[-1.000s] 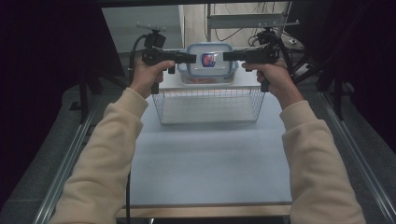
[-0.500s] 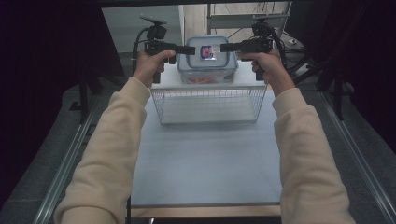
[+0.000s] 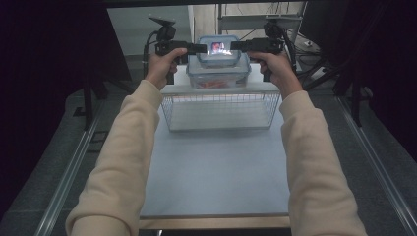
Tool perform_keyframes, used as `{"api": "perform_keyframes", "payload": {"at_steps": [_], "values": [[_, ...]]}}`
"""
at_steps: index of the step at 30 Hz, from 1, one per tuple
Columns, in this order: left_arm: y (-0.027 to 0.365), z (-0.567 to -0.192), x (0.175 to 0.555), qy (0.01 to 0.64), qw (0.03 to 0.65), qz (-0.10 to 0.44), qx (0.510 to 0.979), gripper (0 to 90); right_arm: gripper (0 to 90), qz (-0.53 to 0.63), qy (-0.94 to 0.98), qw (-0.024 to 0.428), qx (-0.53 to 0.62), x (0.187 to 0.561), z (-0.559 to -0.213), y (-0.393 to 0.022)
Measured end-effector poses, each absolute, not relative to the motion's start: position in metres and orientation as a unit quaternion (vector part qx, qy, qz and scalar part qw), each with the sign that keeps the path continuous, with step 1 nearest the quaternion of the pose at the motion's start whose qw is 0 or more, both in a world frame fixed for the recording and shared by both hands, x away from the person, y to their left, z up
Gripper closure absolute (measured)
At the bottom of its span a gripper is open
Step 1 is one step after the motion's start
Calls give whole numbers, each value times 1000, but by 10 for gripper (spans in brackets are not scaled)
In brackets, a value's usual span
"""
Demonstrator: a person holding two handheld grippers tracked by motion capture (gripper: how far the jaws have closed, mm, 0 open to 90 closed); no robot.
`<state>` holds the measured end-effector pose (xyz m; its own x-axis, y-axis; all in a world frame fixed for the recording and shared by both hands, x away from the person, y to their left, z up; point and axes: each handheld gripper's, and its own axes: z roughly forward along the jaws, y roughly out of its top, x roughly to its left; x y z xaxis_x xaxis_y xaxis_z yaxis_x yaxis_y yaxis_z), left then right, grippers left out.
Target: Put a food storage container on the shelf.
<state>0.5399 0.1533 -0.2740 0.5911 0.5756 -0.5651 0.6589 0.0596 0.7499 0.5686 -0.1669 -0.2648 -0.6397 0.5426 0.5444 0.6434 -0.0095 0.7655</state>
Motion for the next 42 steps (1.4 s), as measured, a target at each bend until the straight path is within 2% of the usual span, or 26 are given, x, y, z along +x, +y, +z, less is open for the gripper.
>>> {"api": "perform_keyframes", "payload": {"at_steps": [3,5,6,8,14,21,27,31,33,39,42], "values": [[152,-277,543,452,569,-39,686,422,457,-575,-693,43,-432,572,-267,-168],[152,-279,544,451,570,-42,685,406,417,-565,-698,36,-438,573,-269,-168],[152,-279,545,452,572,-40,683,402,420,-567,-693,45,-442,574,-270,-169],[152,-280,545,455,573,-38,681,392,434,-574,-686,37,-447,573,-271,-170],[151,-279,544,460,571,-25,680,350,397,-572,-684,23,-453,571,-271,-169],[163,-273,529,458,581,6,673,344,423,-578,-683,-10,-446,558,-264,-184],[168,-274,504,446,577,35,683,465,462,-570,-697,-29,-435,543,-261,-196],[170,-277,489,447,563,45,694,605,515,-556,-708,-44,-434,533,-265,-199],[171,-280,484,443,555,43,703,676,586,-547,-717,-54,-429,527,-268,-200],[174,-291,470,442,532,41,721,803,794,-528,-742,-59,-408,513,-276,-198],[176,-295,468,437,533,34,724,847,845,-525,-753,-53,-394,508,-278,-193]]}}
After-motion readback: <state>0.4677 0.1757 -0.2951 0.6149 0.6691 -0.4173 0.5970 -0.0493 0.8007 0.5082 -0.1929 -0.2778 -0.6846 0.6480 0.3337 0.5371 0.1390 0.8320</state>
